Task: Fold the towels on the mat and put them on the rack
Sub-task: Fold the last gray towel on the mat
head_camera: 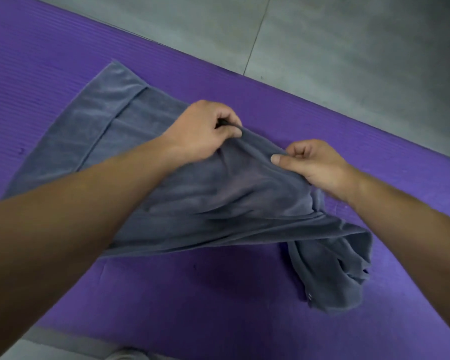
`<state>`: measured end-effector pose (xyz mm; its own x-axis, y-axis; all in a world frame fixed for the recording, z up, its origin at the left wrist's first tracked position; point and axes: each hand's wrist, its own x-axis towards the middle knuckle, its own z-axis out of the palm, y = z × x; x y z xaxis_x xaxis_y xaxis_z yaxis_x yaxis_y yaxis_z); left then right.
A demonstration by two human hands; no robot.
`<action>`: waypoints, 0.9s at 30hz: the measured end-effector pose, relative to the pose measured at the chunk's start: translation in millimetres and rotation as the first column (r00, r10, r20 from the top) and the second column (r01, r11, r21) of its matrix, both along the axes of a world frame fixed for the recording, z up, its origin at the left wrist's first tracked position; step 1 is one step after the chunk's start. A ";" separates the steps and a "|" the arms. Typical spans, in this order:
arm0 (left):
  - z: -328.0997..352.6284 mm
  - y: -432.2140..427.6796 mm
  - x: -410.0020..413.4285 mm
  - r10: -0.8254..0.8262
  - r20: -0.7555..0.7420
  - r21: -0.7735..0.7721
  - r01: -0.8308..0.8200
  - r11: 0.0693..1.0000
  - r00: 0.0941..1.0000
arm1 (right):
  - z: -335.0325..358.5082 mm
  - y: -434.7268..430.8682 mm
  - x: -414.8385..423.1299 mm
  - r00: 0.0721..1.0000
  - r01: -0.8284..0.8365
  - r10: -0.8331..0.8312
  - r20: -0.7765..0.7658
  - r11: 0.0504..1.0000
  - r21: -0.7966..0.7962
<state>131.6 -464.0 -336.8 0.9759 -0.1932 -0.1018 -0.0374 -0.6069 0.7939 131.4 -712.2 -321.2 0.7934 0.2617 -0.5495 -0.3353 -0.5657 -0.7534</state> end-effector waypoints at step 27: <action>61.2 -103.9 -0.6 -0.290 -0.172 -0.195 0.256 0.947 0.942 | 59.6 -76.0 -13.1 0.978 0.110 -0.016 -0.210 0.888 0.447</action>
<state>131.0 -567.9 -275.7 0.8470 -0.4799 -0.2285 -0.0165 -0.4534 0.8911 118.4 -788.2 -261.6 0.7059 0.4724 -0.5278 -0.5255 -0.1505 -0.8374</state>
